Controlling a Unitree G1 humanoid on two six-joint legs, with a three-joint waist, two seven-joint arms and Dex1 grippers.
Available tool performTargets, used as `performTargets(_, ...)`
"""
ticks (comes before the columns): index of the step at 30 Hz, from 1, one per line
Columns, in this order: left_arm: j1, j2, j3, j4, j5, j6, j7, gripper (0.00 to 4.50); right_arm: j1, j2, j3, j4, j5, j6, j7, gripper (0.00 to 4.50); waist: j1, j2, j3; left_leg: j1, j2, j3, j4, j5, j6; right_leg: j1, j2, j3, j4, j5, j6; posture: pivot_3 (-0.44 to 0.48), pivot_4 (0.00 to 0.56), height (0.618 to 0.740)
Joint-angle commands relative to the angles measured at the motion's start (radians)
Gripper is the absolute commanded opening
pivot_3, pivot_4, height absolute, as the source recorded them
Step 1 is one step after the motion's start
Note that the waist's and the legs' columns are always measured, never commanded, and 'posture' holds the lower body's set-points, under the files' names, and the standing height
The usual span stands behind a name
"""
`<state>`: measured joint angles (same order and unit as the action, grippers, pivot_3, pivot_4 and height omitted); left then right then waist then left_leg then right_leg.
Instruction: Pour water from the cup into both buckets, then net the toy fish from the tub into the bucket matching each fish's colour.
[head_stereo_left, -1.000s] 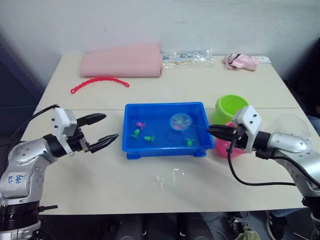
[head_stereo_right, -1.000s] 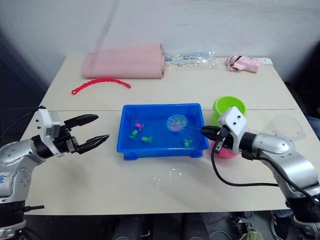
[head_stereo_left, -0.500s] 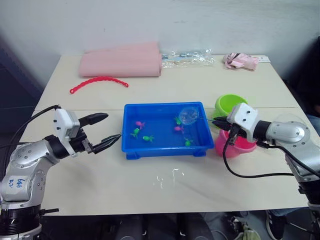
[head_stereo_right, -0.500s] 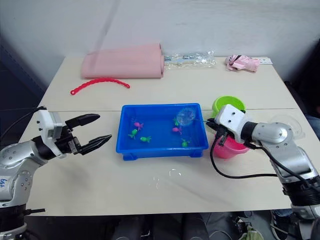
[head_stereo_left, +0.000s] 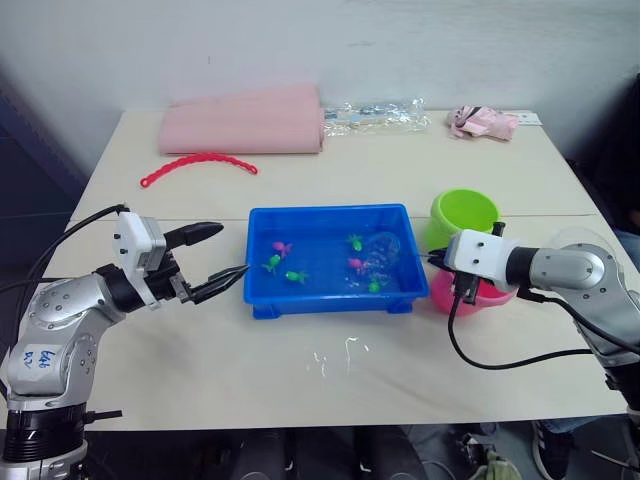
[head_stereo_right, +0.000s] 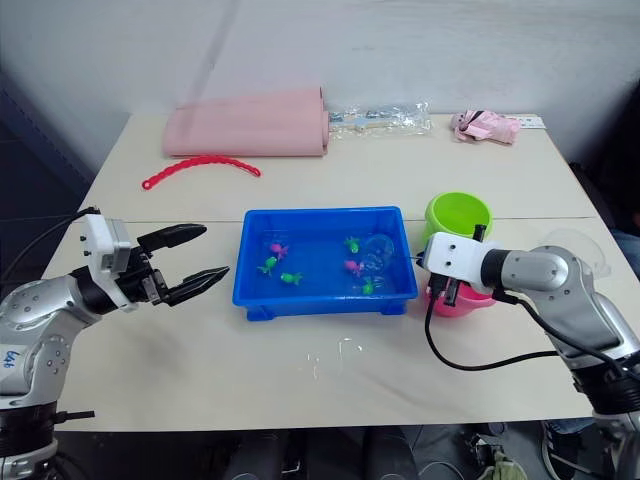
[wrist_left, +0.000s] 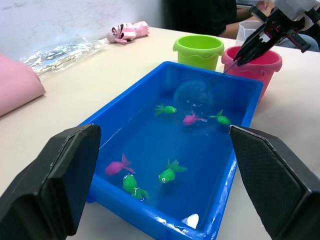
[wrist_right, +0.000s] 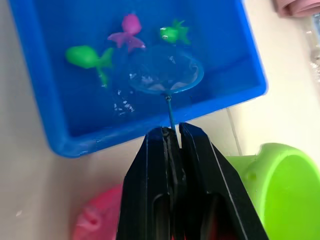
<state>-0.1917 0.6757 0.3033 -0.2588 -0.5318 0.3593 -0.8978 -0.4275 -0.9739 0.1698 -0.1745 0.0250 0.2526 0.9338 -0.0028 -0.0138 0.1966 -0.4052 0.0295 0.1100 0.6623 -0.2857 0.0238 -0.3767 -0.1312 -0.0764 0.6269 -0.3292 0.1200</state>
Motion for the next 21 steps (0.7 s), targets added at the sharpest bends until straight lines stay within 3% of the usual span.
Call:
performTargets(1,-0.013,-0.002,0.004,-0.006,-0.026,-0.005,0.001,4.46,-0.024,-0.013,-0.011,-0.047,0.002,0.068,0.042,0.0,0.0,0.0,0.0,0.0,0.0,0.0,0.0,0.0,0.0,0.0,0.0,0.0,0.0,0.0,0.0,0.0,0.15,0.74)
performTargets(9,-0.011,-0.003,0.006,-0.002,-0.025,-0.014,0.002,4.46,-0.012,0.088,-0.062,-0.079,0.104,0.23,0.031,0.0,-0.001,0.0,0.0,0.0,0.001,0.0,0.0,0.0,0.0,0.0,-0.001,0.0,0.0,0.0,0.0,0.0,0.15,0.74)
performTargets(21,-0.007,0.007,0.018,-0.005,-0.026,-0.018,-0.005,4.46,-0.032,0.213,-0.027,-0.048,0.132,0.269,0.023,0.0,-0.002,0.0,0.0,0.0,0.001,0.0,0.0,0.0,-0.001,0.0,0.0,0.0,0.0,0.0,0.0,0.0,0.15,0.74)
